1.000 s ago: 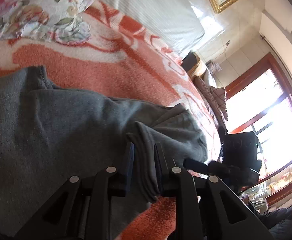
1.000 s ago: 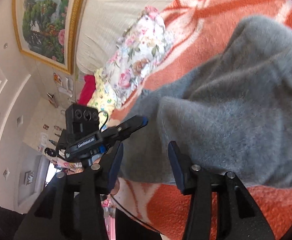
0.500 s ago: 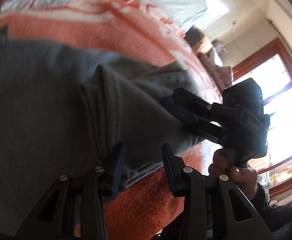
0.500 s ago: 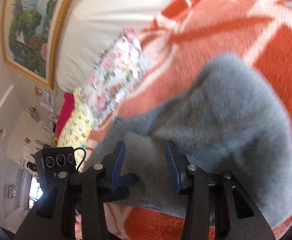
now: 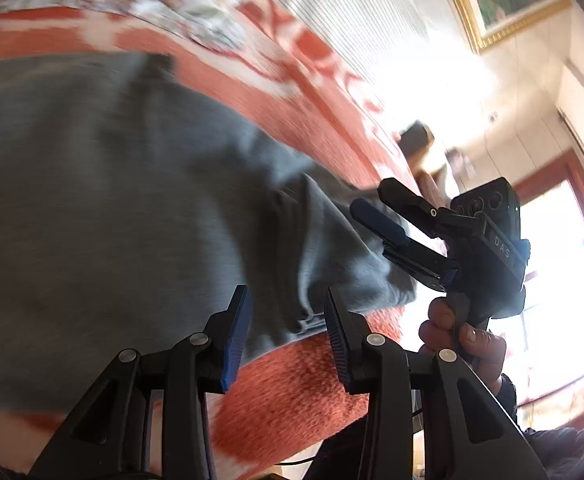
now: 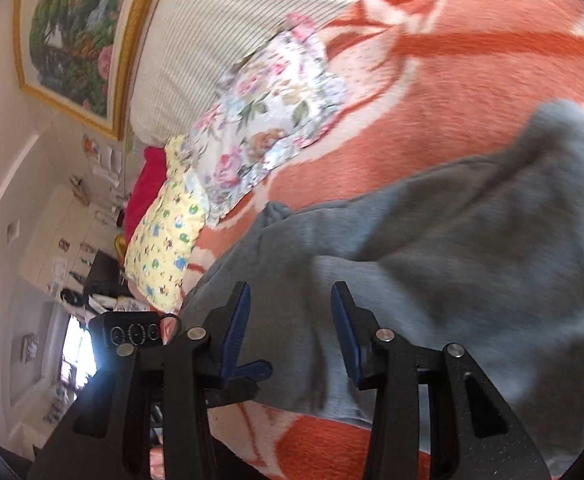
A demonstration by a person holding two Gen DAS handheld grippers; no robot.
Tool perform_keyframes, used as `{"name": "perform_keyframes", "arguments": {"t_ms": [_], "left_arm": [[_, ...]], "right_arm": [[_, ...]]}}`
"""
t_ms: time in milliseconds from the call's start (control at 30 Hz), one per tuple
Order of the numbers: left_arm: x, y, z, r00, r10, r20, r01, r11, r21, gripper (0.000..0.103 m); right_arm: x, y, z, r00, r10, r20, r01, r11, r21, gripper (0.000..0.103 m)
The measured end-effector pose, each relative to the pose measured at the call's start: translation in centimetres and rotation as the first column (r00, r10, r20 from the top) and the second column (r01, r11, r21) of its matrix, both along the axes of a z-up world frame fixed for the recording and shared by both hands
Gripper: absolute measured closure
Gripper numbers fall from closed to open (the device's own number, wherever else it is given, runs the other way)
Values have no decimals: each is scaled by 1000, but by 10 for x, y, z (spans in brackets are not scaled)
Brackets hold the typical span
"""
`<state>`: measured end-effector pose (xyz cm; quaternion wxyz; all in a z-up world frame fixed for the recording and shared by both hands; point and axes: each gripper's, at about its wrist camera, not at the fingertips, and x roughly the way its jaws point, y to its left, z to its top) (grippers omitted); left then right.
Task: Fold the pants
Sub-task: 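Open both tools and release the folded grey sweatpants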
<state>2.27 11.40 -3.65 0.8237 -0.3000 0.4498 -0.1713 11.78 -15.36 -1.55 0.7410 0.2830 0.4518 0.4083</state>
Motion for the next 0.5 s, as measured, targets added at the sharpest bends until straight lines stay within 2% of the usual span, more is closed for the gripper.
{"name": "perform_keyframes", "arguments": {"t_ms": [133, 300, 367, 500], "left_arm": [[-21, 33, 5, 997, 74, 3, -74, 996, -48, 64], [-54, 70, 8, 980, 201, -8, -201, 978, -50, 62], [-72, 85, 10, 955, 298, -5, -298, 954, -40, 62], [-101, 107, 7, 910, 414, -17, -415, 907, -70, 60]], "right_arm": [[2, 34, 10, 997, 70, 24, -69, 997, -25, 59], [6, 72, 15, 990, 135, 33, -133, 990, -56, 59], [7, 90, 17, 985, 171, 35, -168, 983, -69, 59], [4, 119, 21, 971, 237, 44, -232, 968, -96, 58]]}}
